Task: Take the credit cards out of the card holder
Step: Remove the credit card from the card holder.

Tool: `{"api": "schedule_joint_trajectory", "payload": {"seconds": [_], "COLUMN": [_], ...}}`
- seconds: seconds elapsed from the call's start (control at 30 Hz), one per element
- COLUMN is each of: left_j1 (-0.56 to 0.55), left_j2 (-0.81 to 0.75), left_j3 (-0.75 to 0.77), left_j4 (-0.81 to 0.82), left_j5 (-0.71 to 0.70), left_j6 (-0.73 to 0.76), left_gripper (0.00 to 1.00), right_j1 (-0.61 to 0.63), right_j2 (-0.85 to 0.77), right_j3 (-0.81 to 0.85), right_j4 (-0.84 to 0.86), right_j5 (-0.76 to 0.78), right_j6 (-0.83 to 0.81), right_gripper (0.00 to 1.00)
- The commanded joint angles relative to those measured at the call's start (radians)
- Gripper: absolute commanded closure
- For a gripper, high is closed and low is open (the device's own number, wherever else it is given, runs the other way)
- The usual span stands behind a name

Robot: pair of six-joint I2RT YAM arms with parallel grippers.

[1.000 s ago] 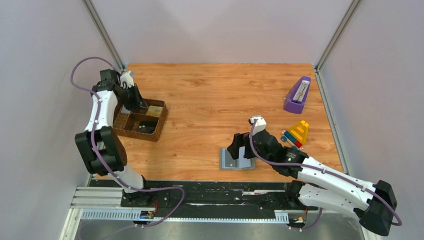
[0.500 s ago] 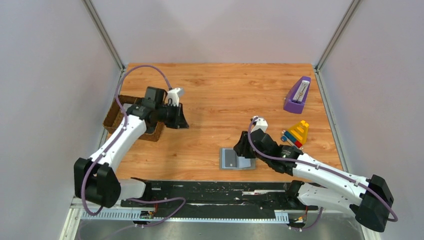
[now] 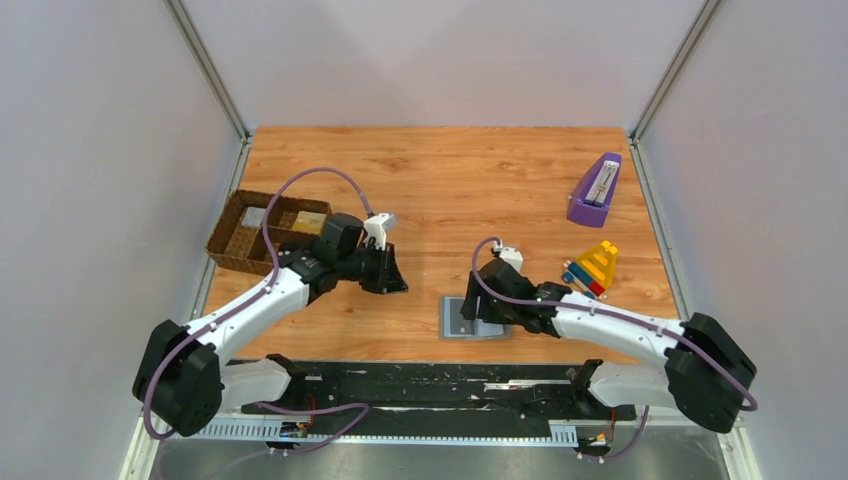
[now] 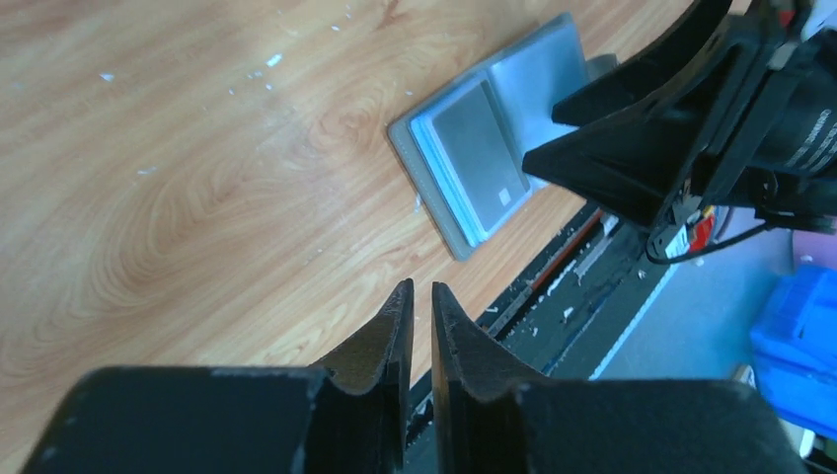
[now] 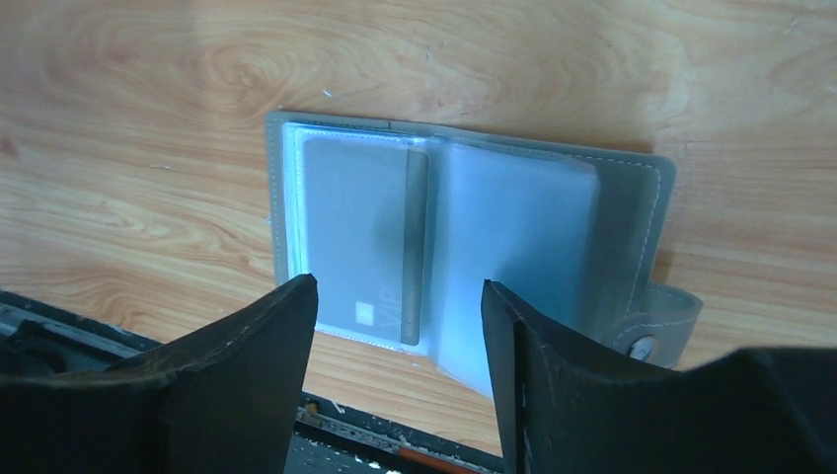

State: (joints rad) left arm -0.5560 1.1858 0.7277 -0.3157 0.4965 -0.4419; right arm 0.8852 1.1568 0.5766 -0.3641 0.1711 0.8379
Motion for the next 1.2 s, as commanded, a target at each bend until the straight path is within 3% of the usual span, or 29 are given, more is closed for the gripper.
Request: {"api": "schedule_joint_trajectory", "payload": {"seconds": [0.0, 0.3, 0.63, 0.9, 1.17], "left_j1": [-0.004, -0.004, -0.003, -0.004, -0.004], "left_j2": [-0.062, -0.267, -0.346, -0.280, -0.186], "left_j3": [0.016, 0.010, -0.017, -0.020, -0.034], "left_j4": [0.043, -0.020, 0.008, 0.030, 0.071], "left_j5": [-0.079, -0.223, -0.229, -0.189, -0.115], "left_j6": [0.024, 0.074, 0.034, 0.031, 0.027], "left_gripper": [0.80, 0.71, 0.65, 0.66, 0.68], "right_j1": [0.040, 0.118, 0.132, 0.132, 0.129], "right_j2": [0.107, 0.280, 0.395, 0.364, 0.294], "right_j3": [0.125, 0.249, 0.271, 0.243, 0.192], "right_j4": [-0.060, -0.174, -0.179, -0.143, -0.053], "right_j5": [0.050, 0.150, 0.154, 0.146, 0.118], "right_j6": [0.072, 0.114, 0.123, 0.113, 0.105], "right_gripper": [0.36, 0.32, 0.29, 0.45, 0.51]}}
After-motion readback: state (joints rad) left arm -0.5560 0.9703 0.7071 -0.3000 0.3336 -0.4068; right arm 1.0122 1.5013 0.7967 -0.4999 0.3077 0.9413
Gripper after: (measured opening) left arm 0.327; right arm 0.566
